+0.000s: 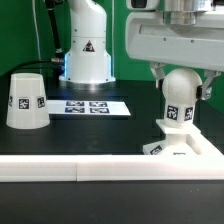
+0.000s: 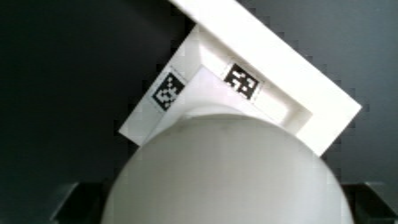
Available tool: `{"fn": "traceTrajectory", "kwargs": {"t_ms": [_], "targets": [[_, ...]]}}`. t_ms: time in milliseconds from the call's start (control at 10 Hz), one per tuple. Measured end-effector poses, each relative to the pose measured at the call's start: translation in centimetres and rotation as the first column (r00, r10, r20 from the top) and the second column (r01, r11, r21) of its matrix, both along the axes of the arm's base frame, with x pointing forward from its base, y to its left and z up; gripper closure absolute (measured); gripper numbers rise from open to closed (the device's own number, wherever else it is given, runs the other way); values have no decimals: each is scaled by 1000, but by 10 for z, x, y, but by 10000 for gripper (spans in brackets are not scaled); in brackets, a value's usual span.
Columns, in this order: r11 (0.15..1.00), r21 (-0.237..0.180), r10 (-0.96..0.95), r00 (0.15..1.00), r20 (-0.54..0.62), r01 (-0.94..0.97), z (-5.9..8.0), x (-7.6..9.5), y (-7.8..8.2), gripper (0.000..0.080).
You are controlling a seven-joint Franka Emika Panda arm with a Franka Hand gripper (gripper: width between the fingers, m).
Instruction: Assemble lamp
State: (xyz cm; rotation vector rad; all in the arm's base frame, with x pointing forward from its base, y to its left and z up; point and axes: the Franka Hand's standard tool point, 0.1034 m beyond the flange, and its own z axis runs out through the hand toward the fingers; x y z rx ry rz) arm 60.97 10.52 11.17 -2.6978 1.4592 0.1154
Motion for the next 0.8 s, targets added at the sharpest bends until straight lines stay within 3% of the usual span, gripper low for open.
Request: {"fn": "traceTrajectory", "kwargs": {"t_ms": [100, 500, 600, 800], "targets": [[988, 31, -153, 988, -21, 153, 0, 0, 1, 220], [898, 47, -435, 898, -64, 438, 1, 2, 5, 220], [882, 48, -465, 882, -73, 469, 1, 1, 7, 153], [931, 43, -359, 931, -68, 362, 1, -1, 8, 111]]}}
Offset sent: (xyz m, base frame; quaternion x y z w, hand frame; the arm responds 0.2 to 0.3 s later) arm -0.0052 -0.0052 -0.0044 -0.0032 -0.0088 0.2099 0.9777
